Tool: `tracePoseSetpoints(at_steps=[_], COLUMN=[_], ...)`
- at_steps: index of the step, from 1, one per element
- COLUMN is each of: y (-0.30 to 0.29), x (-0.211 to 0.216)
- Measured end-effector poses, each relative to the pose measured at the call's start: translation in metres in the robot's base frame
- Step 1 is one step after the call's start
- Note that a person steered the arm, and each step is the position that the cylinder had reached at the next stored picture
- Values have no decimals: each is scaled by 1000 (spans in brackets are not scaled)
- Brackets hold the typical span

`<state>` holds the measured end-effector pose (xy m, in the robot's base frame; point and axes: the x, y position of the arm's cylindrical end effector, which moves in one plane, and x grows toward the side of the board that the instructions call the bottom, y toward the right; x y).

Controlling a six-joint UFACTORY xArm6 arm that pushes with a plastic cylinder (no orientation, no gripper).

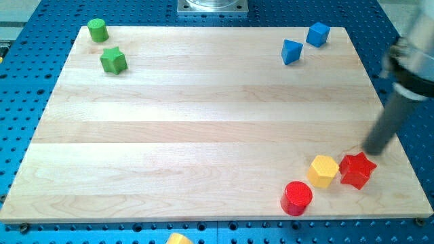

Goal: Move the red star left to the hexagon

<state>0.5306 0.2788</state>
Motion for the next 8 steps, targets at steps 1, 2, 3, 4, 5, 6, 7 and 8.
tracePoseSetpoints(at_steps=[1, 2, 3, 4, 5, 6, 7, 8], y=[1, -26, -68, -121, -174, -231, -254, -236], x=[33, 46, 46, 37, 15, -14, -29, -56])
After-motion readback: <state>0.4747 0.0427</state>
